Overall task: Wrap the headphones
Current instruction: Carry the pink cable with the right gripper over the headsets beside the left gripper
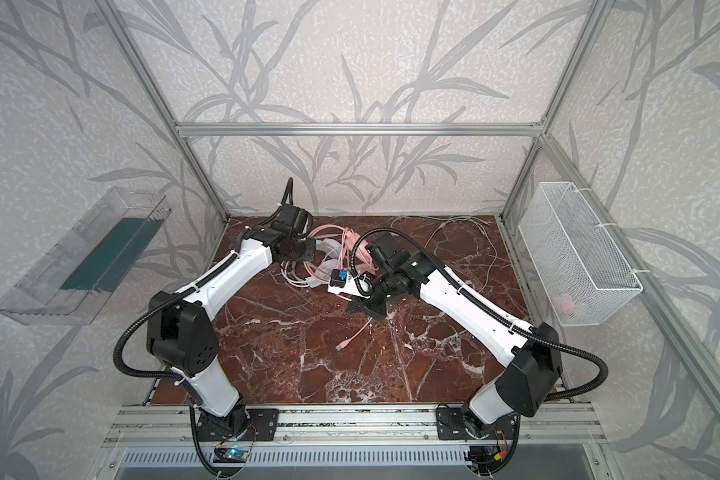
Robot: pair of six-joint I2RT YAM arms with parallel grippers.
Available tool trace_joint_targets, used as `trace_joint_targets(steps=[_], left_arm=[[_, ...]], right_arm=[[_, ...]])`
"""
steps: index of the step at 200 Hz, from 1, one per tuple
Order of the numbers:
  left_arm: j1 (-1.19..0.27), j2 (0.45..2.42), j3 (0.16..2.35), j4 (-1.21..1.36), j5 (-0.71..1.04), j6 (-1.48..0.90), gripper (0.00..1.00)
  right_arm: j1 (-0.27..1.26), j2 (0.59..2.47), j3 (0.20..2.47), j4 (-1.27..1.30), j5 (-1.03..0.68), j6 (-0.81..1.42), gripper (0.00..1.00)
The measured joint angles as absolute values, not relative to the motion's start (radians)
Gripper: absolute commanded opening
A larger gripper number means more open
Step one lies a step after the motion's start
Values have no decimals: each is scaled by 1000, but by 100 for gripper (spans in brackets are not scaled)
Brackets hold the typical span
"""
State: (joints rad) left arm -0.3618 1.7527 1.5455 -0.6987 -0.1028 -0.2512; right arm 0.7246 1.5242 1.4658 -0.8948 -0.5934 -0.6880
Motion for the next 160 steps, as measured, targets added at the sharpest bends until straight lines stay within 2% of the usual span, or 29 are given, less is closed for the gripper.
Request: trace_joint_targets(steps=[87, 160], left_arm=[[-385, 1760, 1572, -767, -100, -98, 0], [-425, 1791, 1589, -803, -75, -33, 0]], right_arm=[[701, 1545, 1599, -1017, -374, -892, 0], [682, 1637, 1697, -997, -347, -963, 0]])
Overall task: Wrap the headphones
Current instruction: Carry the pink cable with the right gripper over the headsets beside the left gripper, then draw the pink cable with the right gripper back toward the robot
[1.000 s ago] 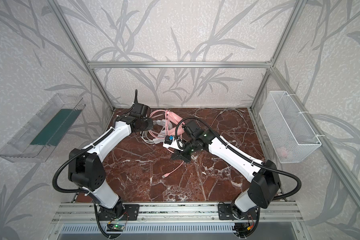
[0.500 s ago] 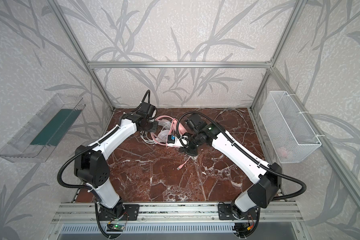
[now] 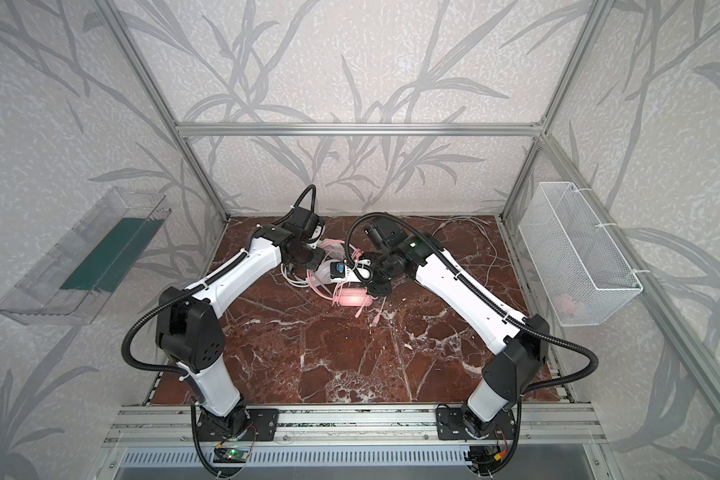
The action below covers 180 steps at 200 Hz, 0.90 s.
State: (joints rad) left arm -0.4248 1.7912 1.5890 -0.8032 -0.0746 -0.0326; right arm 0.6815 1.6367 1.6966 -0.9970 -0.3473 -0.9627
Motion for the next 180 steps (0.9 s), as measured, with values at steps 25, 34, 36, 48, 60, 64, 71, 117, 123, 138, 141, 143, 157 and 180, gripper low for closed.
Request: trace_joint_targets(steps=[25, 34, 36, 48, 60, 64, 71, 117, 123, 138, 141, 143, 157, 180], left_arm=[[-434, 1791, 1589, -804, -65, -13, 0], [-436, 1791, 1589, -804, -59, -7, 0], [-437, 1791, 1589, -804, -58, -7, 0], [-439, 1791, 1589, -805, -49, 1, 0], [-443, 1791, 1589, -805, -39, 7, 0], [-444, 1791, 1589, -805, -35, 8, 0], [-446, 1791, 1589, -805, -27, 9, 0], [-459, 1791, 1589, -809, 7, 27, 0], [-459, 1791, 1589, -809, 10, 30, 0], [-461, 1791, 1589, -809, 17, 34, 0], [-461, 1791, 1589, -809, 19, 35, 0], [-461, 1791, 1589, -809, 20, 35, 0], [-462, 1791, 1589, -809, 28, 36, 0], [-462, 1787, 1584, -805, 40, 36, 0]], right_arm=[[633, 1658, 1711, -978, -357, -962, 0], [610, 1662, 1716, -970, -369, -960, 0], [606, 1663, 1716, -968, -371, -959, 0], [581, 1667, 1720, -954, -390, -952, 0], [559, 1673, 1721, -938, -413, -943, 0], [553, 1676, 1722, -934, -420, -939, 0], [541, 1682, 1722, -925, -433, -931, 0], [490, 1773, 1757, -875, -534, -882, 0], [488, 1784, 1761, -871, -540, -877, 0], [480, 1810, 1772, -853, -556, -855, 2], [479, 1814, 1772, -849, -557, -850, 2], [479, 1816, 1772, -846, -559, -845, 2], [471, 1827, 1772, -829, -567, -815, 3], [449, 1838, 1772, -791, -586, -763, 3]])
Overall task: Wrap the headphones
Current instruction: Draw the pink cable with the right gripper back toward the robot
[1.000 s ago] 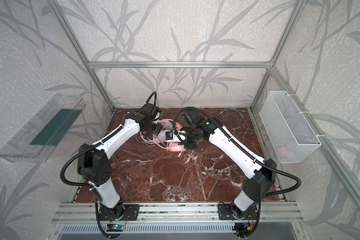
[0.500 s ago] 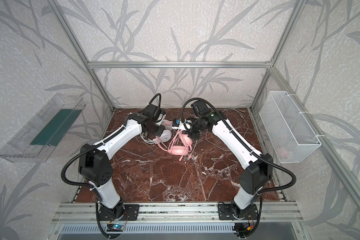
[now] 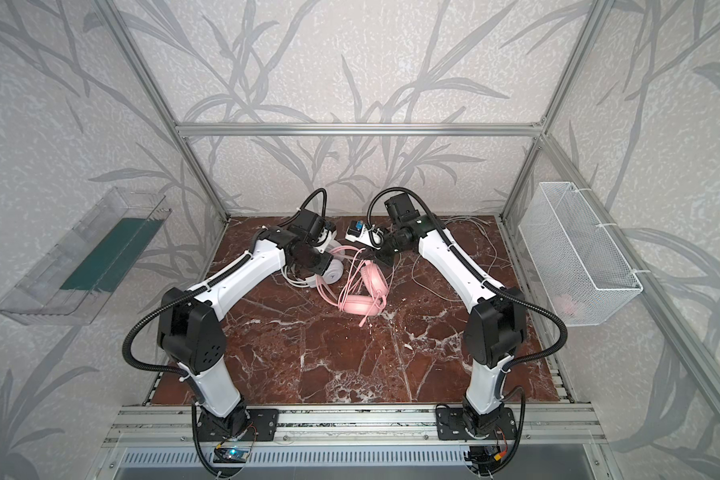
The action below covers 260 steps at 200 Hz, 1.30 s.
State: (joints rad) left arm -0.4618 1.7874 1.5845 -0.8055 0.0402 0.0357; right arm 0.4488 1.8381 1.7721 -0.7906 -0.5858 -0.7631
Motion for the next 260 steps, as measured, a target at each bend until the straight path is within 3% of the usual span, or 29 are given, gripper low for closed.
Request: trace_joint_targets(steps=[79, 152, 260], left_arm=[[-461, 1769, 1564, -792, 69, 35, 0], [-462, 1753, 1554, -798, 91, 35, 0], [-462, 1703, 1489, -752, 117, 6, 0]], right_arm=[[396, 1909, 1771, -690, -643, -588, 11], [359, 1960, 1751, -607, -698, -454, 29], [302, 1960, 1475, -332, -768, -120, 42]])
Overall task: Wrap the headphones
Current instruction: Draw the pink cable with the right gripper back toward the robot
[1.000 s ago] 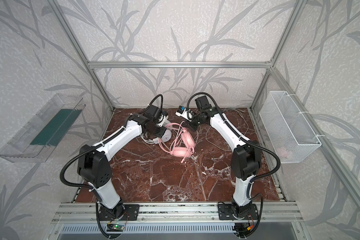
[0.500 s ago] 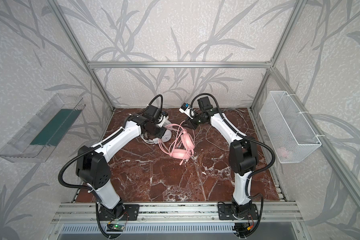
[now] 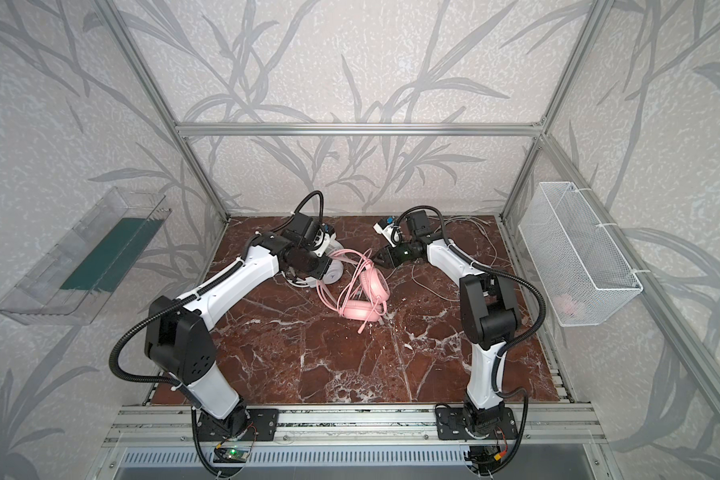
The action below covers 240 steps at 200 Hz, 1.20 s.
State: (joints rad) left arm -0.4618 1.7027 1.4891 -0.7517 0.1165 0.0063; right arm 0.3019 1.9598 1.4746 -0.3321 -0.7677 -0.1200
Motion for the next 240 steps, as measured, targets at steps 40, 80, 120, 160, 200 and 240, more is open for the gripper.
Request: trace_joint_targets(steps=[40, 80, 120, 160, 200, 240], left_arm=[[-457, 1696, 1474, -719, 142, -21, 0], [-448, 1696, 1472, -694, 165, -47, 0], [-435, 1696, 1453, -662, 197, -78, 0], [-423, 1696, 1450, -648, 224, -96, 0], [-414, 1695, 1441, -621, 245, -117, 0], [-408, 1695, 1423, -607, 262, -135, 0]], right_arm=[[305, 1960, 1389, -241, -780, 1, 45], [306, 1960, 1268, -142, -779, 125, 49], [312, 1960, 1133, -59, -765, 234, 49], [325, 1960, 1056, 14, -748, 313, 50], [356, 1960, 1051, 64, -733, 363, 49], [369, 1992, 1050, 130, -743, 416, 45]])
